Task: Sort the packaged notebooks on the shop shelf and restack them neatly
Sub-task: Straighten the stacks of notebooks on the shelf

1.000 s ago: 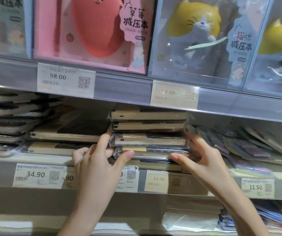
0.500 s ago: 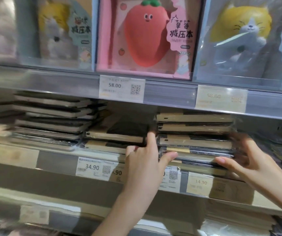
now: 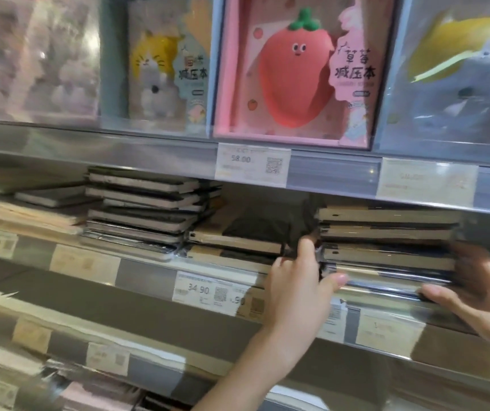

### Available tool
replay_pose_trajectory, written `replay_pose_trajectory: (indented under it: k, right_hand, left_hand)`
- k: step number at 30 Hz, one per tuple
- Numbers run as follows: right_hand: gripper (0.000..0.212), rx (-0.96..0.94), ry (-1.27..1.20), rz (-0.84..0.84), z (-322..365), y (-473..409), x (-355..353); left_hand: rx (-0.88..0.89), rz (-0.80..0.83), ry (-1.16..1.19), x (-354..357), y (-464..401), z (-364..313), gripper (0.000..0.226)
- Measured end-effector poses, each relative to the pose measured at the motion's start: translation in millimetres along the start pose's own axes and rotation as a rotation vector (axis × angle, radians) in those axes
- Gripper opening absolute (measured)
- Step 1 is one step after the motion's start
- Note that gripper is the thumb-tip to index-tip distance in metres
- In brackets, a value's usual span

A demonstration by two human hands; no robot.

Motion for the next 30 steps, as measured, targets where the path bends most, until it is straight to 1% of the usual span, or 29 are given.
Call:
replay_pose_trajectory:
  k: [1, 2, 4, 6, 9, 13, 15, 16, 17, 19, 20, 21, 23, 26, 29, 30]
  right_hand:
    - [0.052, -0.01, -0.058, -0.085, 50.7, 18.3, -14.3]
    - [0.058, -0.034, -0.091, -0.138, 100.7, 37.3, -25.3]
    - [0.066, -0.09, -0.158, -0.159, 151.6, 61.9, -35.8]
    - [0.067, -0.051, -0.193, -0.127, 145.4, 57.8, -34.2]
    - [0.059, -0.062, -0.258, -0.11, 136.8, 54.2, -31.3]
    - [0.059, -0.062, -0.235, -0.052, 136.0, 51.5, -34.7]
    - [0.057, -0.06, -0.217, -0.051, 133.9, 49.8, -37.2]
    - [0.06, -0.06, -0.212, -0.054, 132.6, 48.7, -38.3]
    - [0.068, -0.062, -0.204, -0.058, 130.4, 47.4, -38.4]
    - [0.089, -0.075, -0.142, -0.067, 130.3, 44.9, -36.4]
    - [0.096, -0.082, -0.118, -0.072, 131.9, 43.2, -34.6]
    - [0.099, -0.092, -0.119, -0.081, 132.7, 41.1, -32.5]
    - [0.098, -0.086, -0.163, -0.088, 137.9, 39.5, -28.7]
    - [0.091, -0.05, -0.193, -0.136, 137.8, 38.5, -26.1]
    - [0.082, -0.02, -0.221, -0.205, 137.5, 40.6, -26.3]
    - [0.081, -0.025, -0.233, -0.223, 138.5, 41.4, -26.4]
  left_hand:
    - [0.006, -0.013, -0.005, -1.6, -0.1, 1.0, 0.042]
    - [0.016, -0.02, -0.012, -2.3, -0.6, 2.0, 0.043]
    - [0.038, -0.024, -0.024, -3.2, -1.2, 3.1, 0.048]
    - [0.041, -0.026, -0.043, -5.1, -1.6, 4.8, 0.052]
    - [0.005, -0.013, -0.028, -9.2, -5.7, 9.9, 0.052]
    - [-0.04, 0.033, 0.029, -8.2, -12.0, 15.3, 0.045]
    - [-0.024, 0.044, 0.024, -9.0, -12.4, 14.7, 0.048]
    - [-0.021, 0.045, 0.014, -9.9, -12.7, 14.5, 0.055]
    - [-0.022, 0.045, 0.014, -11.3, -12.9, 14.0, 0.064]
    - [-0.027, 0.039, 0.088, -12.5, -13.6, 12.7, 0.084]
    - [-0.025, 0.026, 0.142, -12.2, -13.9, 11.3, 0.087]
    - [-0.014, 0.011, 0.178, -11.0, -14.3, 9.4, 0.084]
    - [0.011, -0.011, 0.193, -5.4, -13.8, 7.7, 0.068]
    - [0.003, -0.086, 0.238, -0.5, -12.3, 7.3, 0.054]
    - [0.005, -0.144, 0.27, -2.0, -11.7, 6.5, 0.027]
    - [0.015, -0.158, 0.263, -2.3, -11.8, 6.4, 0.024]
Point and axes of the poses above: each hand's wrist, its own y-axis away from the middle knuckle, its own x-axis out of the palm, z = x × y, the point moved 4 cm from there along -y, towards the middle knuckle, and after that the axes turned 9 degrees about -z, right-handed, at the moved point
